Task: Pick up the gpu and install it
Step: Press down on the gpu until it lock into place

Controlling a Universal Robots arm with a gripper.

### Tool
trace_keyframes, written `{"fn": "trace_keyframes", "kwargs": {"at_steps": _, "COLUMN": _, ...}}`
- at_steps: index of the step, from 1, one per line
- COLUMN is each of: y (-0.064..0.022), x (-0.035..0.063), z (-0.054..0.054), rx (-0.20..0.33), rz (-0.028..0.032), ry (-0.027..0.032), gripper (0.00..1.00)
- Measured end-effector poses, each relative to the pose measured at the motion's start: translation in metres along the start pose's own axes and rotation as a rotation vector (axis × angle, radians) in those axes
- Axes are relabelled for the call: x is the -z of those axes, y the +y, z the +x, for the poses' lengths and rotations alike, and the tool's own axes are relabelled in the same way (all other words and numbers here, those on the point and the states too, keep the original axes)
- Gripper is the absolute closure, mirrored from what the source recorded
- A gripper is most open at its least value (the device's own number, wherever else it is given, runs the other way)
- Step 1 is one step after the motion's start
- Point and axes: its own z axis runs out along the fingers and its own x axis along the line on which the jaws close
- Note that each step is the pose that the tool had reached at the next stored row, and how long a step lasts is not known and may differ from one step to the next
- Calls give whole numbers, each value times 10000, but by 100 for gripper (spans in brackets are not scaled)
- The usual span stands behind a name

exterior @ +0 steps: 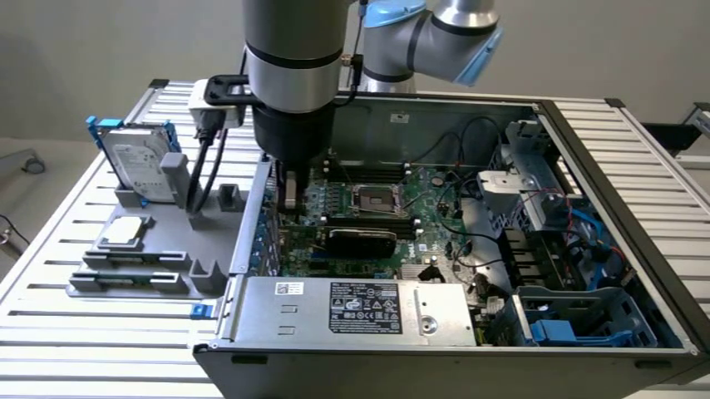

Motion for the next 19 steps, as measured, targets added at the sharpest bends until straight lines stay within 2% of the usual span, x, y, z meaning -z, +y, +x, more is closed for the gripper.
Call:
{"fn": "trace_keyframes", "kwargs": {"at_steps": 3, "y": 12, "x": 4, "z": 3, "rx": -7, "rz": -89, "ry": -3, "gripper": 89}}
{"fn": "trace_keyframes", "kwargs": {"at_steps": 10, "y": 15, "x": 26, "z": 1, "rx": -44, "rz": -517, "ry": -32, "gripper": 89}}
{"fn": "trace_keyframes", "kwargs": {"at_steps": 15, "y": 4, "x": 100, "z": -1, "rx": -64, "rz": -768, "ry": -49, "gripper": 89}}
{"fn": "trace_keyframes", "kwargs": {"at_steps": 17, "y": -3, "x": 103, "z": 4, "rx": -58, "rz": -802, "ry": -50, "gripper": 89}}
{"fn": "trace_keyframes", "kwargs": {"at_steps": 19, "y": -4, "x": 103, "z": 6, "rx": -47, "rz": -808, "ry": -29, "gripper": 89}}
